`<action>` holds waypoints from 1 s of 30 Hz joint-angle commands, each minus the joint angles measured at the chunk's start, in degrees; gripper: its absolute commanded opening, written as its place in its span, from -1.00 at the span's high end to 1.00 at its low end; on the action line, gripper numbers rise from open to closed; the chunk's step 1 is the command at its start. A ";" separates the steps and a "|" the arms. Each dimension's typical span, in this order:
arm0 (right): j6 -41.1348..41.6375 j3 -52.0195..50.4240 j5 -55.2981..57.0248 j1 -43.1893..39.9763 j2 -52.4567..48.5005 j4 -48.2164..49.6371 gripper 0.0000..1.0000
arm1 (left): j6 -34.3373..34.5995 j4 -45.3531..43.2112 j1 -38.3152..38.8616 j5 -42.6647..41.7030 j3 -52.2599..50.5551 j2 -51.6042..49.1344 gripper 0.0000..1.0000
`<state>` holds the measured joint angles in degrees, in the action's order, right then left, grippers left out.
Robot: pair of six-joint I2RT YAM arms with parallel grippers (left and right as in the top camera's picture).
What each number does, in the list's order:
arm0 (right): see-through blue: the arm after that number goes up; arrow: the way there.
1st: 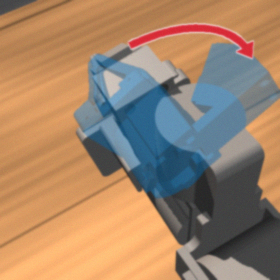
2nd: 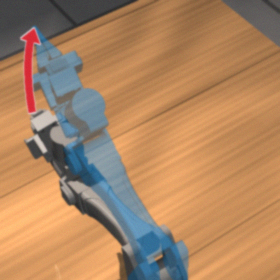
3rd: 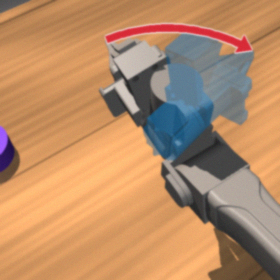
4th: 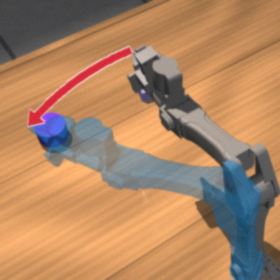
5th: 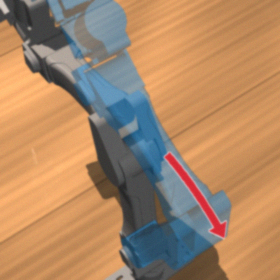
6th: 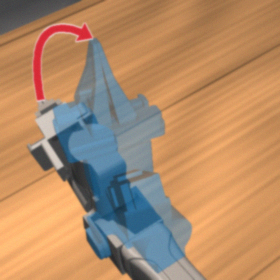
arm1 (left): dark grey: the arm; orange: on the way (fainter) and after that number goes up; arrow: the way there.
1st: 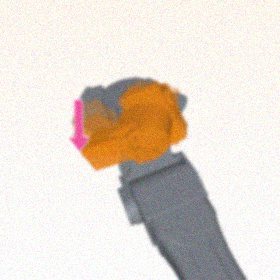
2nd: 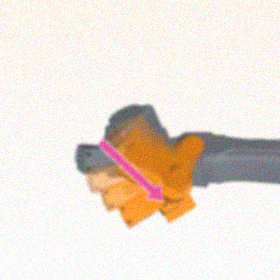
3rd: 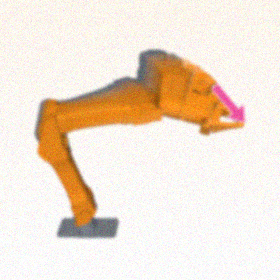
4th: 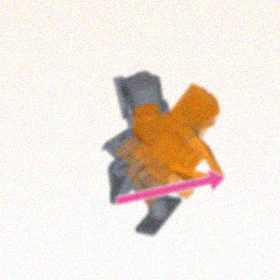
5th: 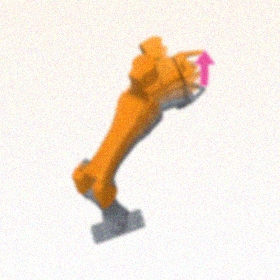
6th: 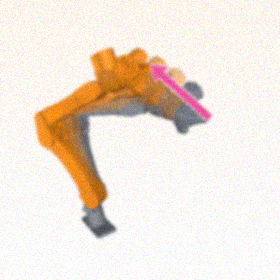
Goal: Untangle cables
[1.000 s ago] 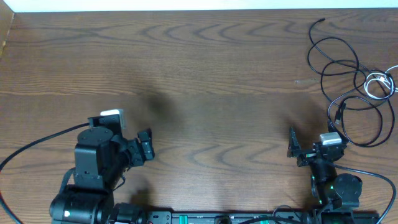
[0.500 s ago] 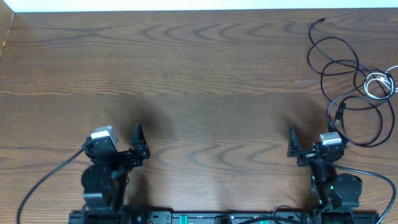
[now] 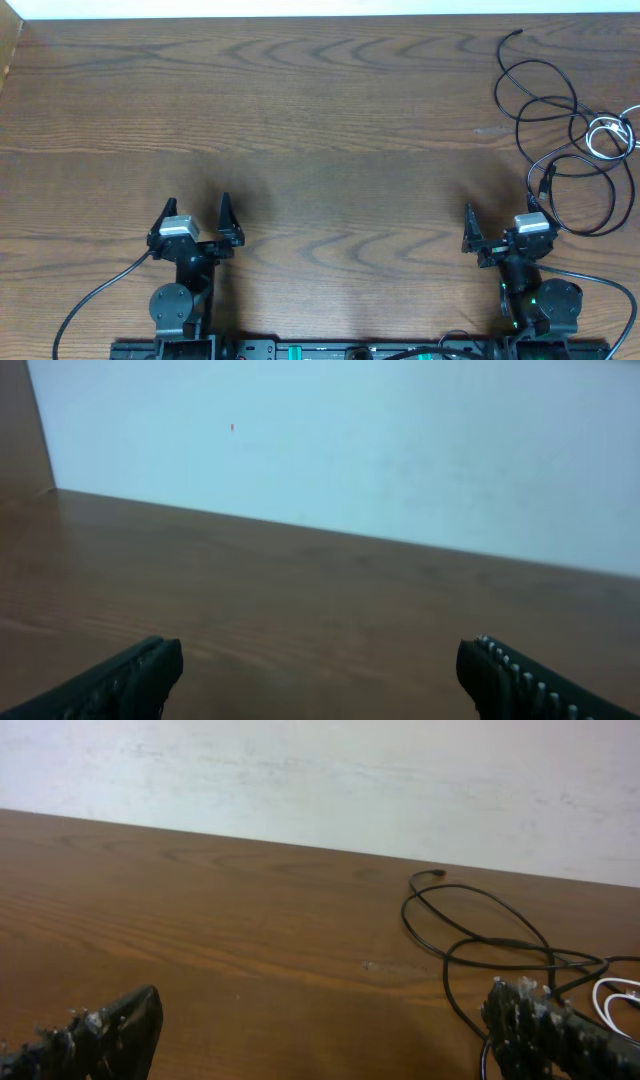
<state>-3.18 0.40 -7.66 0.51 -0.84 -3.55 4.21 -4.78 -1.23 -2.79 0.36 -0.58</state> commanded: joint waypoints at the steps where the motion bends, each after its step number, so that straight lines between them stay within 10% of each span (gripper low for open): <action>1: -0.50 -0.09 0.24 0.33 0.35 -0.24 -0.99 | -4.42 3.96 -0.42 0.44 -0.13 0.52 -0.86; 30: -0.50 -0.09 0.24 0.33 0.35 -0.24 -0.98 | -4.42 8.79 -0.35 0.50 -0.13 0.31 -0.86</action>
